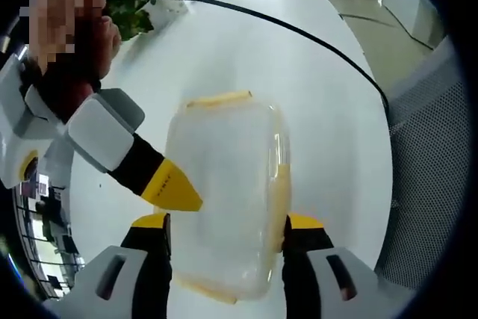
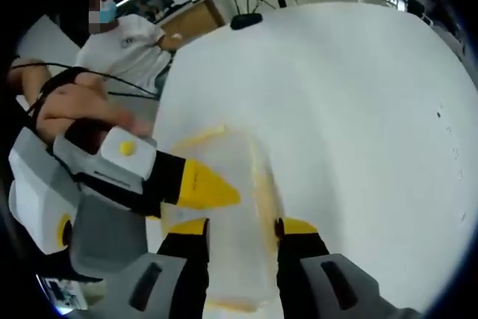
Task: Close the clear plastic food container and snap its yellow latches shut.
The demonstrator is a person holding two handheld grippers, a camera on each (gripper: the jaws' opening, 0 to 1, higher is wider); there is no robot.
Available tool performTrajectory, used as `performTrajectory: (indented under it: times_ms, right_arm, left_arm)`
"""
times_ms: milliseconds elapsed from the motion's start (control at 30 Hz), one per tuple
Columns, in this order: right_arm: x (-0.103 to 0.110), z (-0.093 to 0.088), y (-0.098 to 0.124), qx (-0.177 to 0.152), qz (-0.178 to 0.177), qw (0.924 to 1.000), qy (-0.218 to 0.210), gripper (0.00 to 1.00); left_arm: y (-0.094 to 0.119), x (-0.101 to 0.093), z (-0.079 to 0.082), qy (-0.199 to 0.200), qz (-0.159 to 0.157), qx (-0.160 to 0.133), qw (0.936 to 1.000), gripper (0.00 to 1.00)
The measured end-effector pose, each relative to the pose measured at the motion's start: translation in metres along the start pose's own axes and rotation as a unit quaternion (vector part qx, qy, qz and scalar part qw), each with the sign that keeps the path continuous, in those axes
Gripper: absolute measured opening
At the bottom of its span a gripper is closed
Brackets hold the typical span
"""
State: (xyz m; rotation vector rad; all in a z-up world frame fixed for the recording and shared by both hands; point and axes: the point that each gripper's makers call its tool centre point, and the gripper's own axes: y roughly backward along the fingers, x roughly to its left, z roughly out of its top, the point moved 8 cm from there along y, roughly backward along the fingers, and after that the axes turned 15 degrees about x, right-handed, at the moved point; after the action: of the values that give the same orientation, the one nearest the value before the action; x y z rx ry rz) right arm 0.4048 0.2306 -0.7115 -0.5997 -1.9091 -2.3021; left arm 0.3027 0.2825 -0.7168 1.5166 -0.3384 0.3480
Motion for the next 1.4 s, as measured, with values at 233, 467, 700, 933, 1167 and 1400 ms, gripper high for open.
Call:
performTrajectory:
  times_ms: [233, 467, 700, 933, 1167, 1400]
  right_arm:
    - [-0.001, 0.0, 0.0, 0.001, 0.0, 1.0, -0.005, 0.34]
    - [0.001, -0.001, 0.003, -0.008, -0.009, 0.9996, 0.026, 0.34]
    - [0.004, -0.006, 0.007, -0.01, -0.049, 0.998, 0.039, 0.46]
    - [0.012, -0.016, 0.015, -0.017, -0.075, 0.9959, 0.048, 0.55]
    - [0.023, -0.023, 0.01, -0.023, -0.092, 0.9937, 0.059, 0.72]
    - [0.03, -0.027, 0.009, -0.014, -0.116, 0.9893, 0.088, 0.78]
  left_arm:
    - [-0.002, 0.004, -0.001, 0.002, -0.002, 0.0, 1.0, 0.59]
    - [-0.001, 0.005, -0.002, -0.013, -0.002, 0.002, 0.9999, 0.61]
    - [0.009, 0.013, -0.005, -0.008, -0.03, -0.035, 0.9989, 0.66]
    - [0.012, 0.018, -0.013, 0.033, -0.108, -0.039, 0.9929, 0.89]
    - [0.017, 0.02, -0.013, 0.053, -0.157, -0.044, 0.9851, 0.99]
    - [0.019, 0.025, -0.01, 0.053, -0.19, -0.048, 0.9792, 0.99]
